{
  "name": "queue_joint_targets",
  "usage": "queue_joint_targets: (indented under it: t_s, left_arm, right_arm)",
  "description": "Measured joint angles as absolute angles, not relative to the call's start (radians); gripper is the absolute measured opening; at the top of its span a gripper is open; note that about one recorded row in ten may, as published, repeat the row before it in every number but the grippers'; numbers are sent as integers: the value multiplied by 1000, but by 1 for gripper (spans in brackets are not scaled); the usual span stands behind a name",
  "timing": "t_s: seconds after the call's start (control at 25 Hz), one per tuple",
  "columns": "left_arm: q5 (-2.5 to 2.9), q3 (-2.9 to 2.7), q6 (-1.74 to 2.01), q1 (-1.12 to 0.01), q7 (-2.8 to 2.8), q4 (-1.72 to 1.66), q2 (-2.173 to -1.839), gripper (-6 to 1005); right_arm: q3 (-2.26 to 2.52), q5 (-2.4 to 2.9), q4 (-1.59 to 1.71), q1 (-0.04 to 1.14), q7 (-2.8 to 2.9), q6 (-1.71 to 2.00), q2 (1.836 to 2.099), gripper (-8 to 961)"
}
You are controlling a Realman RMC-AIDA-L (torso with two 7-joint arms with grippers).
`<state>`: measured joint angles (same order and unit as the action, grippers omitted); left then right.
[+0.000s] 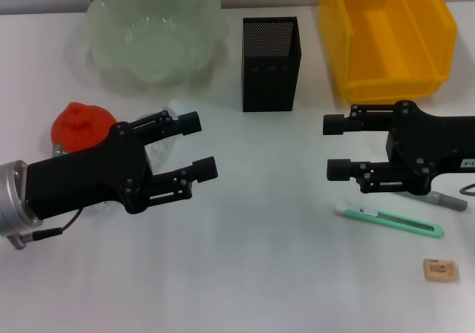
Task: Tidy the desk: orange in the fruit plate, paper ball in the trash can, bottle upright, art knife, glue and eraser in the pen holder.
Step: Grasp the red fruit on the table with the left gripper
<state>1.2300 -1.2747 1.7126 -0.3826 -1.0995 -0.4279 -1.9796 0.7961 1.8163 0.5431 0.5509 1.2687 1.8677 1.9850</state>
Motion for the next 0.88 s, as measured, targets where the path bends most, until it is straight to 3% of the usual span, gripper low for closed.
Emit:
queue_joint_targets:
  t_s: [0.44, 0.6, 0.68, 0.72, 0.88]
  left_arm:
    - [1226, -1252, 1663, -369, -1099, -427, -1987, 765]
    - [1227, -1106, 1533, -334, -1033, -426, -2037, 765]
    - [1227, -1106, 1533, -334, -1033, -426, -2037, 765]
    - [1226, -1010, 1446, -324, -984, -426, -2061, 765]
    - [1221, -894, 1340, -331, -907, -387, -2066, 766]
  right_arm:
    - [796, 1816, 543, 555, 1269, 1867, 1983, 672]
    - [796, 1816, 543, 556, 1269, 1867, 1984, 668]
    - [796, 1816, 543, 556, 1269, 1867, 1985, 666]
    - [796, 1816, 543, 555, 1269, 1867, 1985, 665]
    - [791, 1813, 543, 555, 1270, 1874, 1986, 662]
